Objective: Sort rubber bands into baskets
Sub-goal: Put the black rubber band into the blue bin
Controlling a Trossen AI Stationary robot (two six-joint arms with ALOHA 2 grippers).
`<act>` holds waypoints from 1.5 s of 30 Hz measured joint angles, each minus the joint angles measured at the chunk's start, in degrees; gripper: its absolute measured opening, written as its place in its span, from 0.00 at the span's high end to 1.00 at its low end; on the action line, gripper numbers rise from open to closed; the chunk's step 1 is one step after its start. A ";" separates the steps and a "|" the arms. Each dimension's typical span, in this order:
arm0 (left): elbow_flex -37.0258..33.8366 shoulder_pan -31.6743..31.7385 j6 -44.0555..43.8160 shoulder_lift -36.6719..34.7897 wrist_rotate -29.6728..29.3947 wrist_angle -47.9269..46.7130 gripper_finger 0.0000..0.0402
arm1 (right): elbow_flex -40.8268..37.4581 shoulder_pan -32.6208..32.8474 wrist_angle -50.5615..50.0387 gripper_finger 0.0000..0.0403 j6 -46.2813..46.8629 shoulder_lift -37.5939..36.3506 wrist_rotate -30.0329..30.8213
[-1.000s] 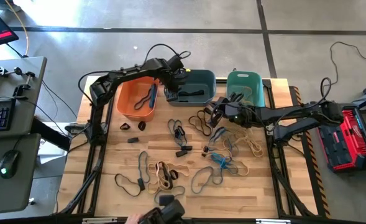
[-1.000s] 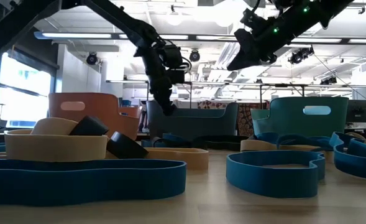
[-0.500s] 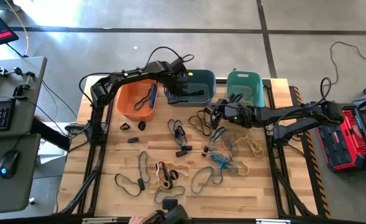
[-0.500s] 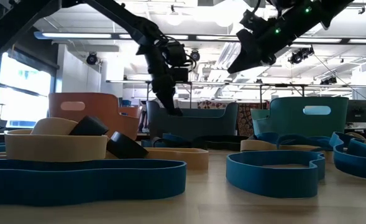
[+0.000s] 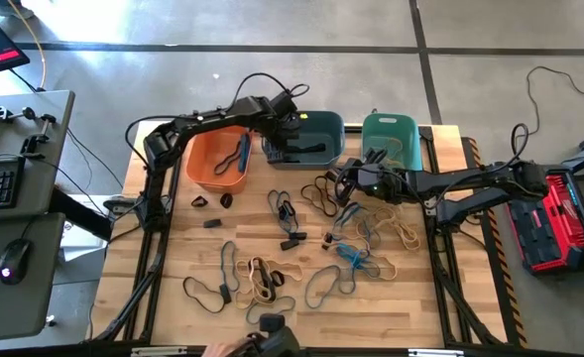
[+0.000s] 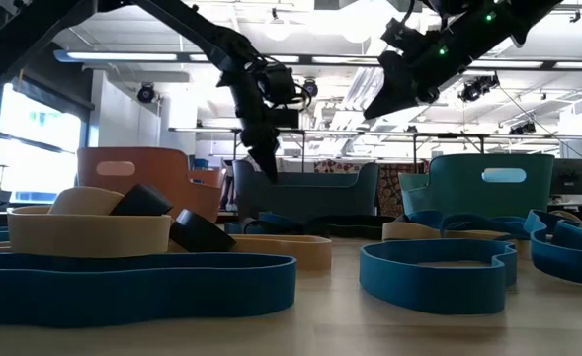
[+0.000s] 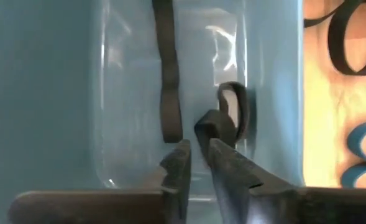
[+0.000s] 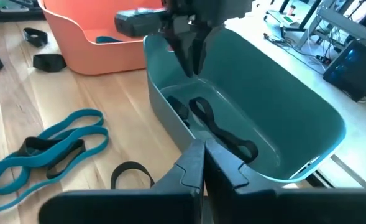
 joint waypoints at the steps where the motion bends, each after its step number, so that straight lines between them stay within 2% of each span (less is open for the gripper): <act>1: 0.00 0.00 -0.47 -0.48 0.23 0.33 0.94 | 0.00 0.00 -0.02 1.00 -0.55 0.00 -0.06; 5: -1.01 0.39 -2.13 -2.69 1.13 2.38 0.99 | 0.00 0.00 0.32 1.00 -0.99 0.00 -0.46; 9: -6.50 -0.12 -4.75 -6.22 2.79 9.16 1.00 | 0.00 0.00 0.56 1.00 -0.48 0.00 -1.83; 17: -23.78 -1.73 -13.47 -18.00 3.37 30.05 1.00 | 0.00 0.00 1.43 1.00 0.95 0.72 -2.52; 24: -38.57 -4.00 -16.45 -29.28 3.36 42.08 1.00 | 0.00 0.07 4.49 1.00 4.07 5.68 -5.02; 31: -49.51 -6.30 -21.25 -37.24 3.32 55.86 1.00 | 0.13 0.22 4.48 1.00 8.99 9.63 -8.19; 35: -54.02 -8.06 -21.43 -39.53 3.53 60.84 1.00 | 0.68 1.08 4.99 1.00 10.91 10.49 -8.25; 40: -56.71 -10.49 -21.79 -40.02 3.45 61.09 1.00 | 0.70 1.87 4.72 1.00 14.35 10.47 -8.75; 45: -58.27 -13.73 -23.31 -40.02 3.45 61.47 1.00 | 0.70 3.40 2.03 0.91 18.04 10.47 -7.49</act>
